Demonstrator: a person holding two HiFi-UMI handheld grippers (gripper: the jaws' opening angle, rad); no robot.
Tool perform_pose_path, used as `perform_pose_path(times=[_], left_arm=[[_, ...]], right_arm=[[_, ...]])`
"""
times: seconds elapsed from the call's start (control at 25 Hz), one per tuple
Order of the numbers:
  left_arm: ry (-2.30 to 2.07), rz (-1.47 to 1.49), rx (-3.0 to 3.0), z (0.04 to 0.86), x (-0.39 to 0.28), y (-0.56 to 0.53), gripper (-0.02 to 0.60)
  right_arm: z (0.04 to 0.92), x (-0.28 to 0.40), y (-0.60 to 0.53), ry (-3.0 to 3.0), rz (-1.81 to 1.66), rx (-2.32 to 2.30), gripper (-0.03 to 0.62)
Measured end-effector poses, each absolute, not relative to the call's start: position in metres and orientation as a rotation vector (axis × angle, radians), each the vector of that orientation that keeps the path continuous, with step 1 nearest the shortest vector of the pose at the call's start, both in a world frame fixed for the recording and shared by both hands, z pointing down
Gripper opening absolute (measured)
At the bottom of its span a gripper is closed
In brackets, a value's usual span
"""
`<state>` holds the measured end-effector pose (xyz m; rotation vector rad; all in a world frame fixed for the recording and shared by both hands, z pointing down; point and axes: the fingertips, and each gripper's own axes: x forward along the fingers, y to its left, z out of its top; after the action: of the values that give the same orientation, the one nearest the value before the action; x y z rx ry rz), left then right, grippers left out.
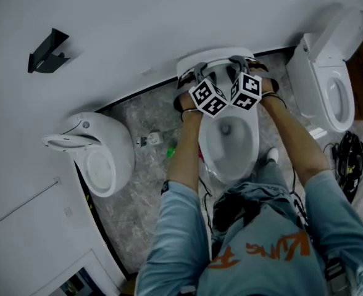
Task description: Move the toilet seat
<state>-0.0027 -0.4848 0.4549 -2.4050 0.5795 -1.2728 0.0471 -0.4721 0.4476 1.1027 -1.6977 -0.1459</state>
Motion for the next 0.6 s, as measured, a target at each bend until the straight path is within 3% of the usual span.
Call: perform_pose_path(times=[0.2, 0.32, 0.4, 0.6], left_arm=[[0.612, -1.230, -2.444, 0.453, -0.006, -0.474, 0.149], [0.635, -1.187, -2.456, 0.432, -0.012, -0.464, 0.149], [0.652, -1.135, -2.448, 0.417, -0.019, -0.451, 0.149], [0.895, -0.899, -2.583, 0.354, -0.042, -0.432, 0.142]], right_arm=[[0.446, 0.050, -0.461, -1.735, -0.045, 1.173, 0.123], [0.421, 0.053, -0.456, -1.821, 0.080, 1.357, 0.163], [0.402, 0.053, -0.445, -1.888, 0.133, 1.460, 0.148], [0.352, 0.042, -0.413, -2.063, 0.207, 1.649, 0.044]])
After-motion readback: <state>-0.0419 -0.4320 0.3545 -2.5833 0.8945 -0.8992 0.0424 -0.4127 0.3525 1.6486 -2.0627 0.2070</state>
